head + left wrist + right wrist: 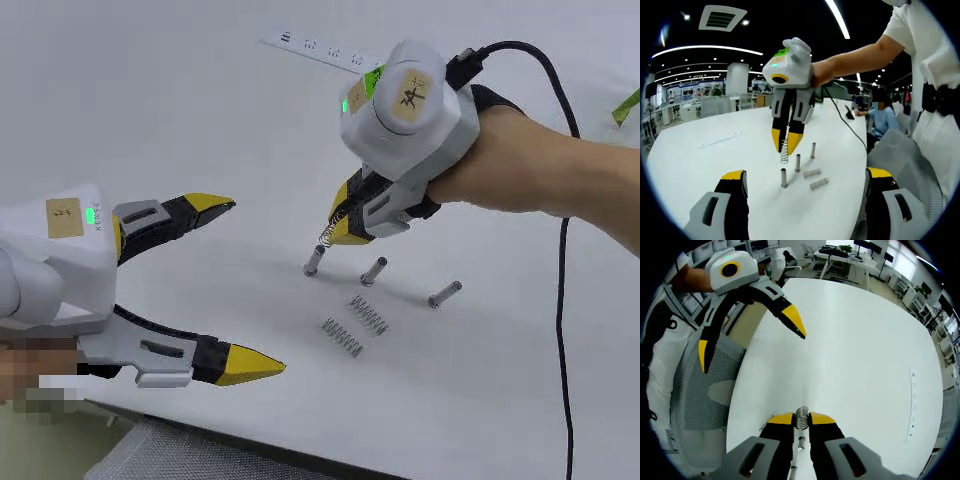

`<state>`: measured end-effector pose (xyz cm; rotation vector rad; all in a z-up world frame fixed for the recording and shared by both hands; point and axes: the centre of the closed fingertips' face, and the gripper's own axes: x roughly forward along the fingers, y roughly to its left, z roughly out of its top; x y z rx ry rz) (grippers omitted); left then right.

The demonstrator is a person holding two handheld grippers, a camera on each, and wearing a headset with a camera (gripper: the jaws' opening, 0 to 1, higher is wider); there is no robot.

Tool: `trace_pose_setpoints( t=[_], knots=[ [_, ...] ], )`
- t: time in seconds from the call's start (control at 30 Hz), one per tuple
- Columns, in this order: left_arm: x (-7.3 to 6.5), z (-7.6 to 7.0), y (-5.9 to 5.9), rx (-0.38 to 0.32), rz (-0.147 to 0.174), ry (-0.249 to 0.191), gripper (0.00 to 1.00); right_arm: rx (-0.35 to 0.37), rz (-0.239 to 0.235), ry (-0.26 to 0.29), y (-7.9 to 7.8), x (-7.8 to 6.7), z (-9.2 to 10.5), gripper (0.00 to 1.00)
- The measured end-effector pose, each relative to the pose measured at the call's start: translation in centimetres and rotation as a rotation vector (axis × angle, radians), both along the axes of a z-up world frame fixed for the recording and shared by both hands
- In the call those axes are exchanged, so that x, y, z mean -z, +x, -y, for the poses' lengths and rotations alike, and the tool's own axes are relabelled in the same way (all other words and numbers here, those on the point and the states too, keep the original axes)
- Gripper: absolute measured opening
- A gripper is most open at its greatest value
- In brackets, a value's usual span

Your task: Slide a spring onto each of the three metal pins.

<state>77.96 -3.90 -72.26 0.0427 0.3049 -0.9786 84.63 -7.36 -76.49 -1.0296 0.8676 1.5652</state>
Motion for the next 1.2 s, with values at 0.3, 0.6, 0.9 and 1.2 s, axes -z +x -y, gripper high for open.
trace_pose_setpoints(
  t=[0.3,0.6,0.9,1.2],
  knots=[
    [-0.1,0.4,-0.1,0.001,-0.004,-0.020,1.00,0.000,-0.001,-0.020,0.2,1.1,0.0,0.12],
    [-0.3,0.4,-0.1,-0.006,-0.003,-0.041,1.00,-0.005,0.000,-0.037,0.5,2.0,-0.1,0.12],
    [0.0,0.2,-0.1,-0.004,-0.007,-0.054,1.00,-0.012,-0.001,-0.046,0.3,2.4,-0.1,0.12],
    [-0.2,0.5,-0.1,-0.004,-0.007,-0.065,0.99,-0.028,0.006,-0.057,0.0,2.7,-0.1,0.12]
  ],
)
